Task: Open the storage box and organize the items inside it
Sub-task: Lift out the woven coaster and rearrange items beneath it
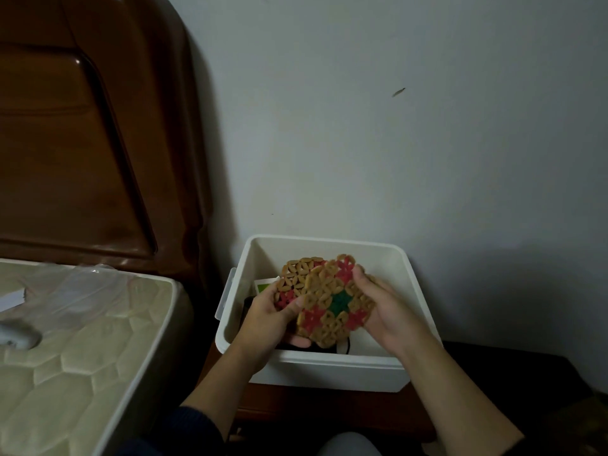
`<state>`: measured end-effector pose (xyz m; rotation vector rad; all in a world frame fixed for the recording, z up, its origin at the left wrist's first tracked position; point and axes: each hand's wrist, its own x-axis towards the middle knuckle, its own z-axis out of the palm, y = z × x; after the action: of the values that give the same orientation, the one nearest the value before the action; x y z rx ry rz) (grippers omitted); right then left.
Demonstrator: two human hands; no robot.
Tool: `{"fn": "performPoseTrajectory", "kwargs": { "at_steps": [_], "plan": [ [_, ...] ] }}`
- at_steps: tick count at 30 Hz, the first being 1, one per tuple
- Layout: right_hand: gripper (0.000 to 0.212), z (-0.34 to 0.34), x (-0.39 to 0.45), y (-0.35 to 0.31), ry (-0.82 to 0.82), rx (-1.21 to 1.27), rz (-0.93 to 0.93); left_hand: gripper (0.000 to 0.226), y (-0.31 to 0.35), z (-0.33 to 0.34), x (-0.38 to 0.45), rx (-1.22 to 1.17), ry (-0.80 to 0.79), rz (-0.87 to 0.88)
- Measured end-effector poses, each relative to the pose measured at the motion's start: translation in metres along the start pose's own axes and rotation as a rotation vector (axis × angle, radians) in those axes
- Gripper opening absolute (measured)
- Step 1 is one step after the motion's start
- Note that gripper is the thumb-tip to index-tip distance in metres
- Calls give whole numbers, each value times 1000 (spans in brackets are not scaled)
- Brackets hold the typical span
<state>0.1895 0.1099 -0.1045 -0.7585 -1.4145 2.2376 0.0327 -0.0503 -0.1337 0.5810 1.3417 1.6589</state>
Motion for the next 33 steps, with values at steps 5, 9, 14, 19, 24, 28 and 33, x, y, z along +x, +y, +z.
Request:
{"fn": "performPoseTrajectory", "kwargs": {
  "at_steps": [5,9,14,19,24,28,33],
  "plan": [
    [52,13,9,2,32,-194,-20,34,6,-2,-2,-41,-111,-100],
    [51,16,15,-2,33,-386,-108,31,14,0,-1,-77,-147,-169],
    [27,15,22,-1,82,-606,-244,58,16,-1,-1,-76,-194,-208],
    [31,15,26,-1,124,-857,-412,44,15,-1,-2,-30,-215,-142],
    [42,16,25,-10,141,-1235,-474,50,12,-2,-2,-22,-201,-137],
    [42,20,24,-16,168,-1378,-469,43,8,-4,-1,-10,-191,-120],
    [56,18,21,-8,293,-719,-248,44,5,-8,0,-120,-127,-89]
  ]
}}
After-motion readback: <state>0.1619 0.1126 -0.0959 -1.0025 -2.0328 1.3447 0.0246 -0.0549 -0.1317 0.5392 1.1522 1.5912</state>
